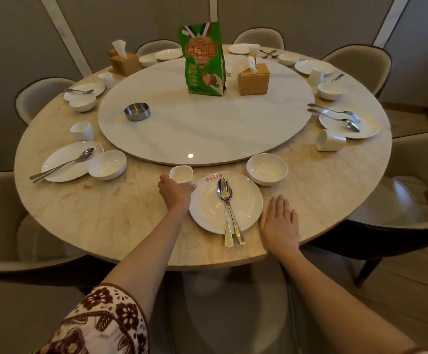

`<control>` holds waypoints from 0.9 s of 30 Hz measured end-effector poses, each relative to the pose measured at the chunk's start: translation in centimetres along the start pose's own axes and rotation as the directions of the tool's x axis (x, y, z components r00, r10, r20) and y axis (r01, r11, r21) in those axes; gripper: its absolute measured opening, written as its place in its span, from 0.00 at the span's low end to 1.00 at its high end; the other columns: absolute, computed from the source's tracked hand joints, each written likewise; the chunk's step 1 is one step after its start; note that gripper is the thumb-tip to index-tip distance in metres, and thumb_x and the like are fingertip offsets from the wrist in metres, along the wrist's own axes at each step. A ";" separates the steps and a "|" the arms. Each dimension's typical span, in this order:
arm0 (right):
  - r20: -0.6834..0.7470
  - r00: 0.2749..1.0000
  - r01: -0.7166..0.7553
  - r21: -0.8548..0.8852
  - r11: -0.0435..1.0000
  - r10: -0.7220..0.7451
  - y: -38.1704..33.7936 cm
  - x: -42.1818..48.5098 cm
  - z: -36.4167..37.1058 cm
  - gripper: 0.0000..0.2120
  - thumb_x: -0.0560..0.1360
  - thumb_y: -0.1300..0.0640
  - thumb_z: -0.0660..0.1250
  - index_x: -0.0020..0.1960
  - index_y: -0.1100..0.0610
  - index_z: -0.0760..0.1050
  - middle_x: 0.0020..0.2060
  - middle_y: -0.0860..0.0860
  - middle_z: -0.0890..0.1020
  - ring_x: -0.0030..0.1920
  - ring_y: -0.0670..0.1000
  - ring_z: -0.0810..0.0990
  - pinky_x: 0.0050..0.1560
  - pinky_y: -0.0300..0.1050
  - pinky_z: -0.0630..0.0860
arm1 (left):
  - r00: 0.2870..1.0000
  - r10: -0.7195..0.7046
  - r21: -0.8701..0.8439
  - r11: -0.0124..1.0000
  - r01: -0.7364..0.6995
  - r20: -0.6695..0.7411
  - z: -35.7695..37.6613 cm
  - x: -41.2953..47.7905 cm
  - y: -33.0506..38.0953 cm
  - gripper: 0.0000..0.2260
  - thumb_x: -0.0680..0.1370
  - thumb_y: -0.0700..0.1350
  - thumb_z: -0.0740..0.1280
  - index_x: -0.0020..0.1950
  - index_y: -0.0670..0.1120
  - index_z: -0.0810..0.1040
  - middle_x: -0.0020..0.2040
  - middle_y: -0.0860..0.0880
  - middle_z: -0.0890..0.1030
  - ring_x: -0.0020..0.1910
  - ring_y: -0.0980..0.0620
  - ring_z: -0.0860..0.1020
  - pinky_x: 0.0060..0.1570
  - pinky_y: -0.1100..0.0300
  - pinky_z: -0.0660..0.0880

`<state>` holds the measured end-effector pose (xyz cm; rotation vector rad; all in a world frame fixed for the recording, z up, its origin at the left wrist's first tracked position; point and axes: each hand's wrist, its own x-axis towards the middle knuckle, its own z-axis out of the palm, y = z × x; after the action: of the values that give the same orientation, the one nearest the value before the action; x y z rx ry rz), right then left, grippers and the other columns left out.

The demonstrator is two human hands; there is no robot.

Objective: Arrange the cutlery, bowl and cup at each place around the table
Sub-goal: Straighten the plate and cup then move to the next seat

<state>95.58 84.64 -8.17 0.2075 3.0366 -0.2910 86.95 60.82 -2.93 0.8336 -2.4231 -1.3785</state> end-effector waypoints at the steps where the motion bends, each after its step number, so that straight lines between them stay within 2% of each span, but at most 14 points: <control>1: 0.006 1.000 -0.002 -0.002 1.000 0.002 0.0 0.0 0.0 0.30 0.82 0.45 0.38 0.78 0.59 0.40 0.78 0.58 0.42 0.78 0.56 0.41 0.77 0.56 0.45 | 1.000 0.009 0.011 1.000 -0.009 -0.010 0.0 -0.3 0.0 0.36 0.64 0.43 0.80 0.66 0.39 0.64 0.65 0.39 0.70 0.64 0.39 0.70 0.59 0.48 0.73; 7: 0.066 0.998 -0.001 0.018 1.000 0.000 -0.1 0.2 -0.5 0.30 0.83 0.45 0.39 0.78 0.60 0.39 0.78 0.58 0.41 0.78 0.57 0.40 0.77 0.56 0.44 | 0.978 0.155 0.121 0.983 -0.138 -0.137 0.0 -3.7 0.6 0.37 0.67 0.44 0.78 0.70 0.40 0.62 0.66 0.41 0.67 0.66 0.42 0.68 0.58 0.50 0.75; 11: 0.153 0.987 0.027 0.074 0.997 -0.038 0.5 0.3 -1.2 0.32 0.82 0.42 0.40 0.78 0.60 0.36 0.77 0.58 0.37 0.78 0.56 0.37 0.77 0.56 0.41 | 0.951 0.277 0.172 0.952 -0.252 -0.140 1.0 -7.0 1.3 0.35 0.69 0.43 0.76 0.70 0.41 0.62 0.66 0.41 0.68 0.65 0.43 0.68 0.60 0.51 0.75; 14: 0.191 0.977 0.076 0.101 0.992 -0.094 1.6 0.5 -2.2 0.36 0.81 0.38 0.46 0.78 0.57 0.37 0.78 0.56 0.38 0.78 0.55 0.39 0.76 0.53 0.43 | 0.943 0.327 0.168 0.935 -0.312 -0.070 2.5 -9.9 2.4 0.32 0.71 0.43 0.74 0.70 0.41 0.62 0.66 0.42 0.68 0.65 0.44 0.68 0.61 0.52 0.74; 18: 0.162 0.964 0.186 0.149 0.971 -0.210 4.0 0.1 -4.1 0.35 0.80 0.43 0.58 0.79 0.57 0.48 0.79 0.55 0.52 0.78 0.55 0.52 0.76 0.53 0.53 | 0.913 0.398 0.213 0.888 -0.408 0.091 5.8 -14.1 4.2 0.33 0.72 0.44 0.74 0.72 0.43 0.61 0.69 0.43 0.67 0.69 0.44 0.66 0.67 0.51 0.70; 21: 0.112 0.963 0.239 0.082 0.968 -0.247 7.9 -0.3 -5.3 0.34 0.80 0.43 0.57 0.78 0.58 0.51 0.77 0.56 0.57 0.77 0.55 0.56 0.75 0.55 0.54 | 0.873 0.456 0.264 0.833 -0.486 0.172 8.9 -17.4 5.8 0.33 0.73 0.44 0.73 0.73 0.41 0.60 0.69 0.42 0.68 0.69 0.44 0.66 0.66 0.54 0.68; 24: 0.077 0.967 0.242 0.043 0.969 -0.245 13.7 0.5 -7.0 0.34 0.80 0.43 0.56 0.78 0.59 0.49 0.78 0.56 0.54 0.78 0.56 0.53 0.76 0.57 0.51 | 0.842 0.487 0.321 0.779 -0.539 0.232 12.4 -20.7 8.0 0.34 0.73 0.47 0.72 0.73 0.41 0.60 0.68 0.42 0.68 0.66 0.44 0.68 0.63 0.54 0.70; 27: 0.029 0.973 0.229 0.021 0.973 -0.230 19.8 2.3 -9.6 0.34 0.80 0.43 0.55 0.78 0.59 0.49 0.78 0.56 0.54 0.78 0.56 0.52 0.76 0.57 0.51 | 0.816 0.512 0.348 0.738 -0.578 0.269 16.0 -23.7 10.3 0.33 0.74 0.49 0.71 0.74 0.41 0.59 0.70 0.43 0.67 0.69 0.45 0.66 0.67 0.54 0.68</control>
<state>95.42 106.02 -2.63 -0.1482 3.0287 -0.3327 95.06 90.03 -0.91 0.0276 -2.8062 -0.7308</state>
